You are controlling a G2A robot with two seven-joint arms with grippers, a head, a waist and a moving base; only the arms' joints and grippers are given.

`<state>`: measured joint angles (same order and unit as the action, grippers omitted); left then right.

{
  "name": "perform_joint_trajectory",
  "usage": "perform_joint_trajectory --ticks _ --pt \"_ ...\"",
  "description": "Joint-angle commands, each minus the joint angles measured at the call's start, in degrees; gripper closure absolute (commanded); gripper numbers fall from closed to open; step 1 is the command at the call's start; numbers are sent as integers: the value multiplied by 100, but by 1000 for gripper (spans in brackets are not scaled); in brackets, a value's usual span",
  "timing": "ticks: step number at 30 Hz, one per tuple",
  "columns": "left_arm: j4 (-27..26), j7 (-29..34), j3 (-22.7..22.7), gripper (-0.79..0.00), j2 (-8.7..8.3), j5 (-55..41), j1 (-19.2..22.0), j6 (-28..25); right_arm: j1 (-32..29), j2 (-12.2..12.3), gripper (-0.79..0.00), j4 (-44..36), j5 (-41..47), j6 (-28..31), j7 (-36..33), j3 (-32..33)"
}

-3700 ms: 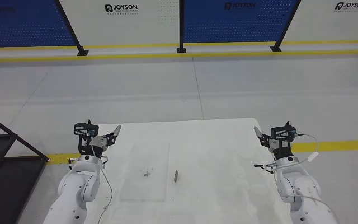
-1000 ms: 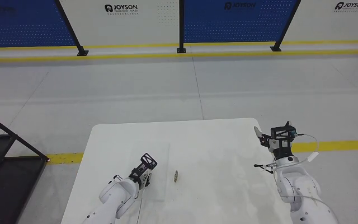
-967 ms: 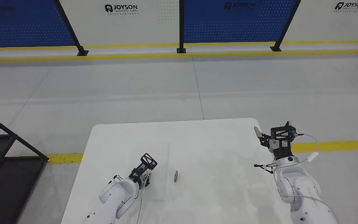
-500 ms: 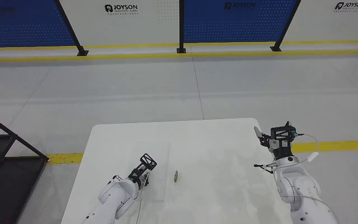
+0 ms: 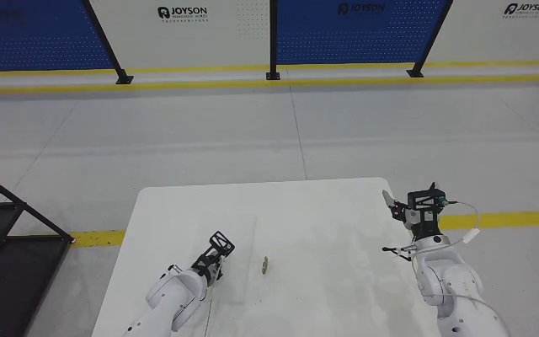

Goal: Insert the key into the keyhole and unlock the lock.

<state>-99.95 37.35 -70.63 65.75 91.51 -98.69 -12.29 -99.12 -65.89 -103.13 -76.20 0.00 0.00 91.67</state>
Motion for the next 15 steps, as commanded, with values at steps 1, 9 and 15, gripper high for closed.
perform_joint_trajectory --ticks 1,9,15 --pt "-12 2 -2 -52 -1 21 -8 13 0 0 -785 0 0 0 0 0" --pt "-49 0 -11 0 -3 63 -45 43 0 0 -785 0 0 0 0 0" --pt "-143 -33 -47 0 -11 51 -92 14 0 0 -785 0 0 0 0 0"
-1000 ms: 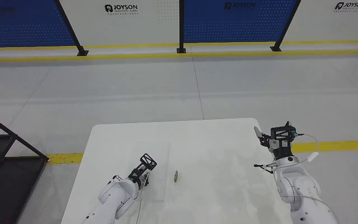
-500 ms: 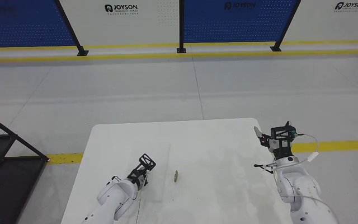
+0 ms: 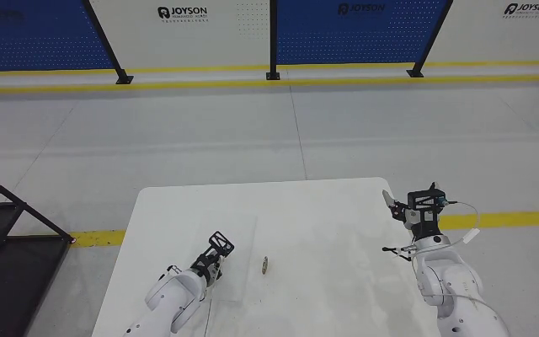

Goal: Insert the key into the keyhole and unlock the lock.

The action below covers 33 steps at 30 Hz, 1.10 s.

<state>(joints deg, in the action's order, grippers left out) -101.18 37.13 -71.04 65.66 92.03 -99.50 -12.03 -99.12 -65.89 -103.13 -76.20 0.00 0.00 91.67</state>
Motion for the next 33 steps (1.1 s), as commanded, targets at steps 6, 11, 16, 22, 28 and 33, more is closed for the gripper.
perform_joint_trajectory --ticks 6,11,16,22,28,33 --pt "-213 -78 -125 0 -20 -122 -109 -81 0 0 -785 0 0 0 0 0" --pt "-368 -146 -242 0 -40 -145 -229 -97 0 0 -785 0 0 0 0 0" --pt "-481 -236 -342 0 -59 -179 -351 -122 0 0 -785 0 0 0 0 0" --pt "-493 -244 -409 0 -82 -130 -412 -283 0 0 -785 0 0 0 0 0" --pt "-578 -411 -536 0 -125 -38 -489 -559 0 0 -785 0 0 0 0 0" --pt "-625 -163 -712 0 -133 -421 -417 -608 0 0 -785 0 0 0 0 0"
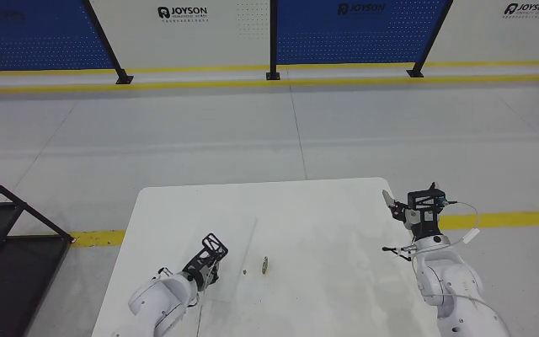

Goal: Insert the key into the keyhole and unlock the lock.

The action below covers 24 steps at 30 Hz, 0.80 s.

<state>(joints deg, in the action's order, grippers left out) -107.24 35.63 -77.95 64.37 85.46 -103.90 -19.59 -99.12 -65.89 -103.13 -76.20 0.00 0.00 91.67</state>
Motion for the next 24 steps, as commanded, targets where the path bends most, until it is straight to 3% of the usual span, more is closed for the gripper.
perform_joint_trajectory --ticks 1,6,10,18,24 --pt "3 -65 10 0 1 198 3 169 0 0 -785 0 0 0 0 0" --pt "-93 -360 -113 0 -4 -72 4 156 0 0 -785 0 0 0 0 0" --pt "-252 -1133 -412 0 -29 -666 -106 -182 0 0 -785 0 0 0 0 0" --pt "189 -2952 -1405 0 -130 -2599 -138 -2020 0 0 -785 0 0 0 0 0" --pt "912 -3566 -1647 0 -179 -3598 211 -3217 -70 4 -785 -42 -151 104 -52 -55"
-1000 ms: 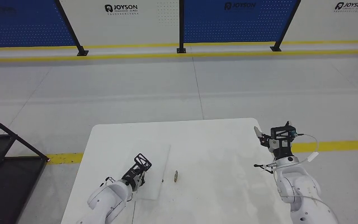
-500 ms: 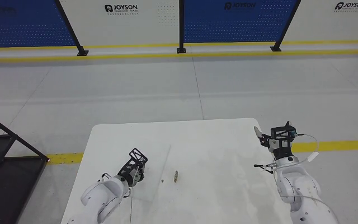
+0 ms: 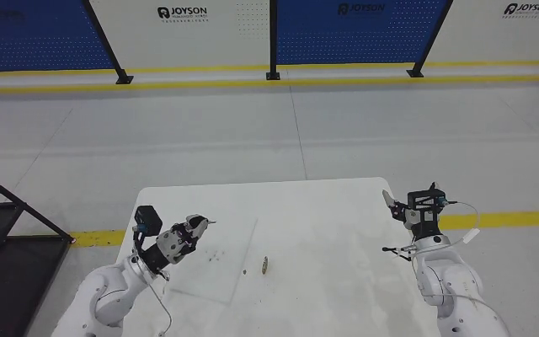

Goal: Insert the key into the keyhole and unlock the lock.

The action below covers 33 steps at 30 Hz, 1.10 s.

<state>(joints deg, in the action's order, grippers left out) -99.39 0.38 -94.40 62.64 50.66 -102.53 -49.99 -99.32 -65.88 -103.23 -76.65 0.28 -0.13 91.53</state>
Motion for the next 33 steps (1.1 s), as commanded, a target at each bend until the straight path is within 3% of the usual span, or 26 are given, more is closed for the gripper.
perform_joint_trajectory --ticks 1,4,9,12,16,23,30,33 --pt "209 -61 17 0 -11 -213 139 -319 -126 4 -785 -100 -217 173 -86 -107" --pt "345 -55 34 0 -22 -289 251 -505 -421 -5 -785 -366 -669 329 -186 -465" --pt "345 -55 34 0 -22 -289 251 -505 -750 -51 -785 -617 -1848 624 -460 -1642" --pt "345 -55 34 0 -22 -289 251 -505 -695 -108 -785 -482 -2402 813 -654 -2446" --pt "345 -55 34 0 -22 -289 251 -505 -353 -246 -785 -44 -2478 1053 -895 -3403" --pt "345 -55 34 0 -22 -289 251 -505 510 -667 -785 1144 -1792 166 -1064 -4557" --pt "345 -55 34 0 -22 -289 251 -505 1068 -1040 -776 2106 -1257 -904 -808 -5092" --pt "345 -55 34 0 -22 -289 251 -505 1163 -1145 -610 2361 -1252 -1336 -622 -5215"
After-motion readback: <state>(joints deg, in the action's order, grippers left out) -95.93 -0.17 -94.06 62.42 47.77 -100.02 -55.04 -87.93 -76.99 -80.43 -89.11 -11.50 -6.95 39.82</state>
